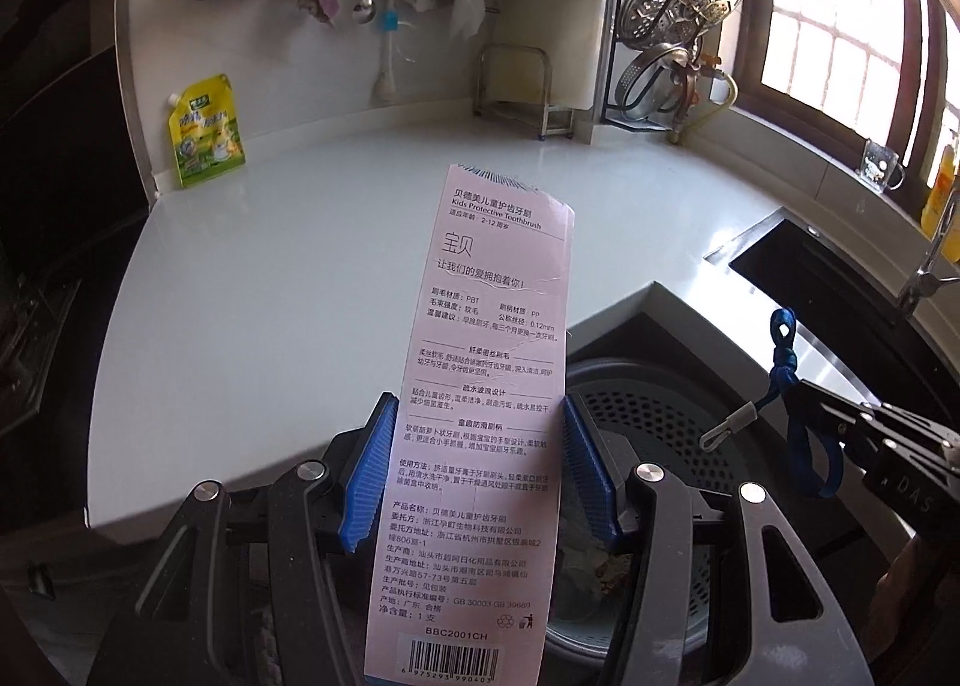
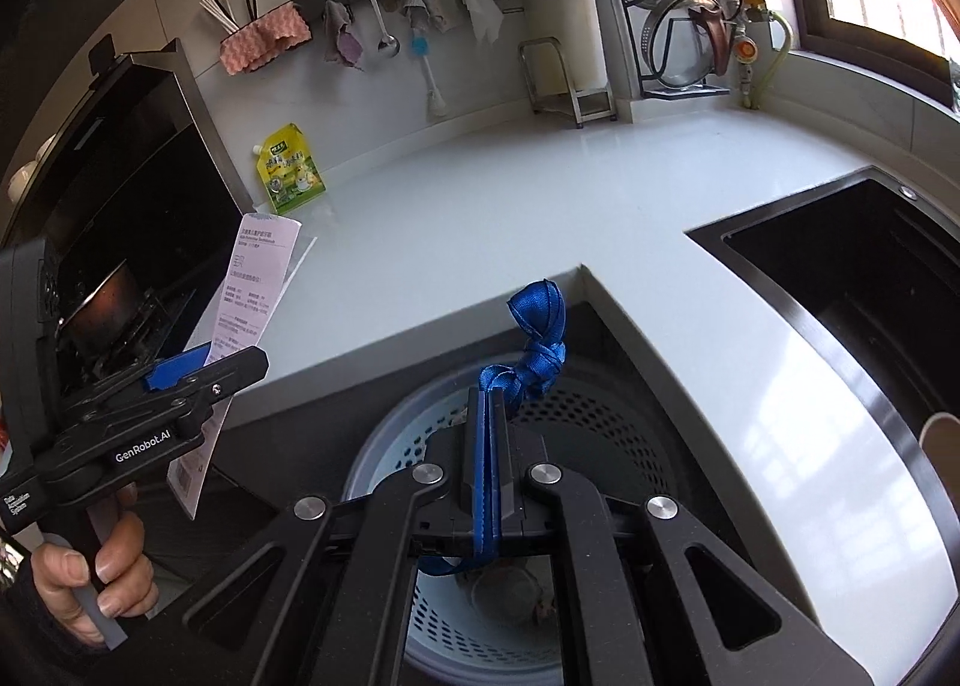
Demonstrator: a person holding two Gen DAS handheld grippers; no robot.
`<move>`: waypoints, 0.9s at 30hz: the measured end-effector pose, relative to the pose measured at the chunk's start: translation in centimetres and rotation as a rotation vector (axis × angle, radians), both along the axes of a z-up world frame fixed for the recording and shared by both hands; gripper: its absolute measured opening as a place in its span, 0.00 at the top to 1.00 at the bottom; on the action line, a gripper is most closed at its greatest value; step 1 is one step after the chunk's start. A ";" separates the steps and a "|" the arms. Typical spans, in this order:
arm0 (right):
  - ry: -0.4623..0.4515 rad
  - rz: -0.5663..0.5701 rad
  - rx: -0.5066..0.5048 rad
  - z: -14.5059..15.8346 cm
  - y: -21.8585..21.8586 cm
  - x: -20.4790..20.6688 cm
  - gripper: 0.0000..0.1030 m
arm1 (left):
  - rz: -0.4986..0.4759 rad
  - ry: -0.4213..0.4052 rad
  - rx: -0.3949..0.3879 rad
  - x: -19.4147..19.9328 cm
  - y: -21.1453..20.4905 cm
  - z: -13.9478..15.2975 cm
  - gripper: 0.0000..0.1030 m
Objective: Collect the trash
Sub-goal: 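Carry the receipt and blue strap over the basket with both tools, then open both tools to drop the receipt and strap into the basket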
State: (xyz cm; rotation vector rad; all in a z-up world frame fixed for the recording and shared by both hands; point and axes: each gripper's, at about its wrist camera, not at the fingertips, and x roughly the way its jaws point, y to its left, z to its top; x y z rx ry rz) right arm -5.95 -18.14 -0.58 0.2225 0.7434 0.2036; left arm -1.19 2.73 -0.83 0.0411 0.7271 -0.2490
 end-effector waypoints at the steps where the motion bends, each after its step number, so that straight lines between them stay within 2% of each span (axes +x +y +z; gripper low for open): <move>1: 0.006 -0.009 -0.004 -0.4 0.0 -0.6 0.98 | -0.003 0.003 -0.006 -0.5 -0.4 -0.4 0.48; 3: 0.020 -0.025 -0.023 -1.4 0.0 -1.6 0.98 | -0.006 0.000 0.011 -1.5 -1.4 -1.5 0.48; 7: 0.054 -0.038 -0.044 -2.8 -0.1 -2.8 0.98 | -0.047 0.079 0.001 -1.8 -2.6 -3.7 0.48; 13: 0.083 -0.059 -0.060 -4.3 -0.2 -2.9 0.98 | -0.069 0.123 0.021 -2.3 -4.4 -6.1 0.48; 16: 0.091 -0.066 -0.083 -5.0 -0.2 -2.7 0.98 | -0.066 0.139 0.036 -2.0 -5.0 -6.7 0.48; 23: 0.116 -0.064 -0.067 -6.5 -0.7 -2.0 0.97 | -0.055 0.136 0.067 -1.2 -5.6 -7.0 0.46; 24: 0.115 -0.062 -0.070 -6.4 -0.8 -1.9 0.95 | -0.055 0.129 0.074 -1.3 -5.6 -6.9 0.43; 25: 0.112 -0.066 -0.075 -6.3 -0.8 -1.8 0.88 | -0.052 0.122 0.080 -1.3 -5.7 -6.9 0.34; 26: 0.104 -0.077 -0.078 -6.2 -1.0 -1.9 0.70 | -0.046 0.116 0.084 -1.3 -5.7 -6.8 0.29; 27: 0.093 -0.090 -0.077 -6.0 -1.2 -2.0 0.58 | -0.042 0.110 0.080 -1.3 -5.6 -6.7 0.23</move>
